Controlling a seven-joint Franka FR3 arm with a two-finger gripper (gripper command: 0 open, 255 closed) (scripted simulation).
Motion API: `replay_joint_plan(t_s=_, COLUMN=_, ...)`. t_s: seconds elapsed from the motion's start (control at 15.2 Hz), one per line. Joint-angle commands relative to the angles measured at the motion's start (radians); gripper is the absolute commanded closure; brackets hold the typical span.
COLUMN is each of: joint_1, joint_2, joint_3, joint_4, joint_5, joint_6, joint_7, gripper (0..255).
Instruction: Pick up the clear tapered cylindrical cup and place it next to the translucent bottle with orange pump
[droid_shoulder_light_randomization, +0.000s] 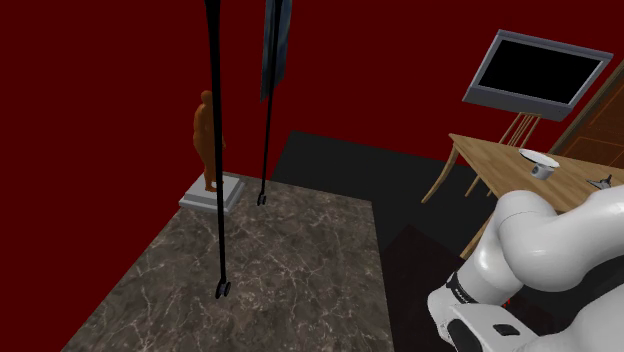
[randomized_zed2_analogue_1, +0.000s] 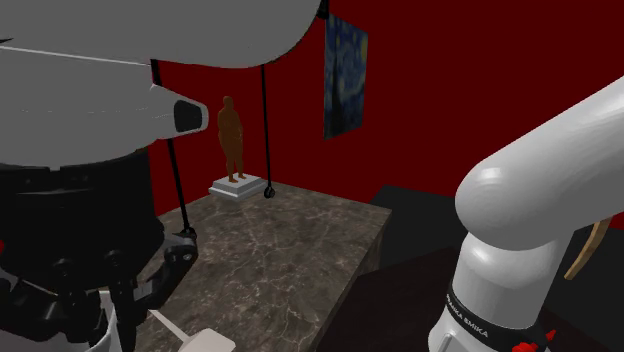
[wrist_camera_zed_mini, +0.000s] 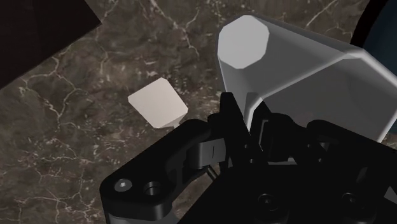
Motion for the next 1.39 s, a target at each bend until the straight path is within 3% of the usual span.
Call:
replay_joint_plan(t_s=0.0, joint_1=-0.004, joint_2=0.006, joint_3=0.02, joint_4=-0.018, joint_5=0.011, joint_6=0.028, joint_7=-0.004, gripper=255)
replay_joint_plan(t_s=0.66, joint_1=-0.014, joint_2=0.016, joint_3=0.047, joint_4=-0.033, joint_5=0.023, joint_6=0.058, joint_7=-0.008, gripper=255)
replay_joint_plan(t_s=0.73, joint_1=-0.014, joint_2=0.016, joint_3=0.047, joint_4=-0.033, joint_5=0.023, joint_6=0.058, joint_7=-0.008, gripper=0)
replay_joint_plan(t_s=1.06, joint_1=-0.014, joint_2=0.016, joint_3=0.047, joint_4=-0.033, joint_5=0.023, joint_6=0.058, joint_7=-0.008, gripper=0)
replay_joint_plan(t_s=1.32, joint_1=0.039, joint_2=-0.033, joint_3=-0.073, joint_4=0.023, joint_5=-0.022, joint_6=-0.074, joint_7=0.007, gripper=0)
